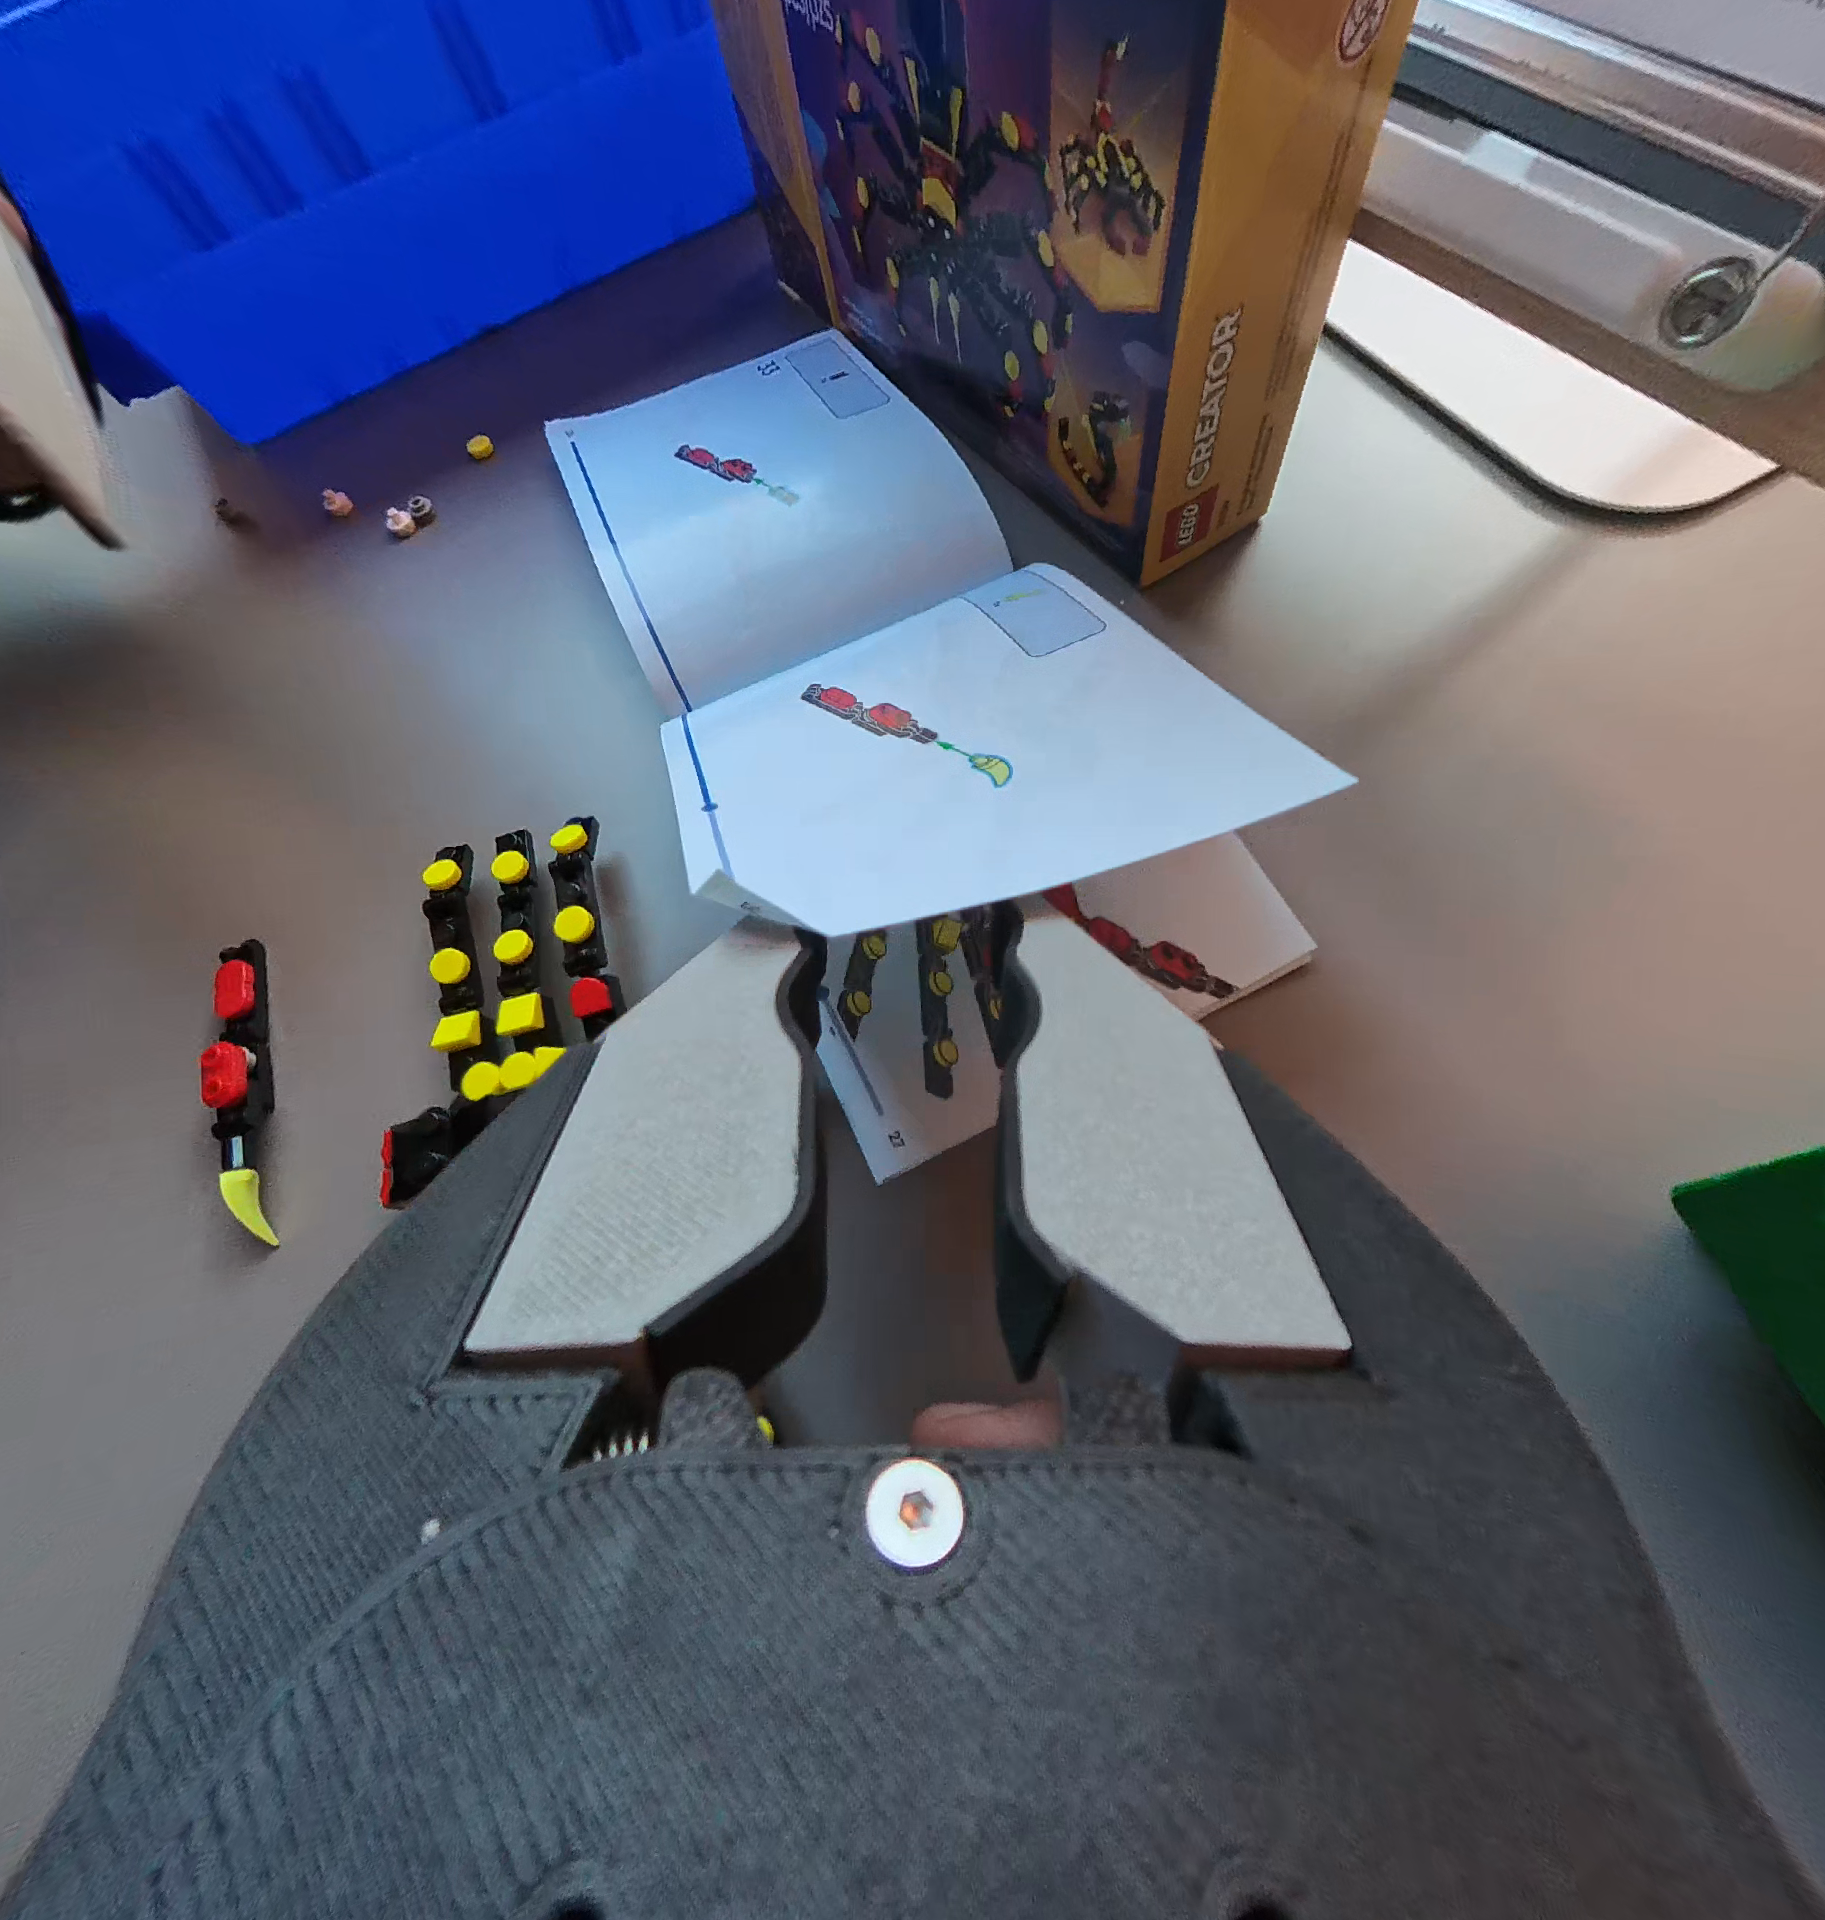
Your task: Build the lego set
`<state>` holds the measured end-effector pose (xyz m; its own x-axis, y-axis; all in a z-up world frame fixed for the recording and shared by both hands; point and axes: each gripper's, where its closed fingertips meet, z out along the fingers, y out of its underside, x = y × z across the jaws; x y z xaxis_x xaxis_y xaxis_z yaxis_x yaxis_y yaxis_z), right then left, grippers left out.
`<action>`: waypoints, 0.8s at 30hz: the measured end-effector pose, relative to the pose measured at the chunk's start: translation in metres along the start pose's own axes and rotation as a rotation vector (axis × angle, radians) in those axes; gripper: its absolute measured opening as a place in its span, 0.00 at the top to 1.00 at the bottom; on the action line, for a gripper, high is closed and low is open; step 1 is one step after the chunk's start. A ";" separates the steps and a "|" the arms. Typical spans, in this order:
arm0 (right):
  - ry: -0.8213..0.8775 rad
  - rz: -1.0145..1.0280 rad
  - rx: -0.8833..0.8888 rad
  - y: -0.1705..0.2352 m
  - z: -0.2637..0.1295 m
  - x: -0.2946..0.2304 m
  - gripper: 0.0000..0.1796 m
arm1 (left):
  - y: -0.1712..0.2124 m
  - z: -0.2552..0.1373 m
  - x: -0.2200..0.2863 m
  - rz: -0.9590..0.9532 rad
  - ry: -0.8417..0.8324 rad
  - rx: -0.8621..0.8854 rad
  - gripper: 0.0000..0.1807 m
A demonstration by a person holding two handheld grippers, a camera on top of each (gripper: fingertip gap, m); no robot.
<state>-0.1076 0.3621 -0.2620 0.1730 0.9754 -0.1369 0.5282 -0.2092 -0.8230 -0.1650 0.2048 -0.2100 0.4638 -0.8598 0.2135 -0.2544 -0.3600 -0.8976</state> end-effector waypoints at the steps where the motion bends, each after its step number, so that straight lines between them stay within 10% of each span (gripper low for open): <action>1: 0.003 -0.001 -0.001 -0.002 0.000 -0.001 0.84 | 0.002 0.002 0.006 -0.007 0.034 0.001 0.76; 24: -0.021 -0.186 -0.053 -0.061 0.057 -0.048 0.83 | 0.036 0.013 0.006 0.067 -0.008 -0.151 0.77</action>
<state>-0.1952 0.3324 -0.2366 0.0513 0.9987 0.0026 0.5928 -0.0283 -0.8049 -0.1601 0.1913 -0.2463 0.4486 -0.8808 0.1516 -0.4089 -0.3530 -0.8415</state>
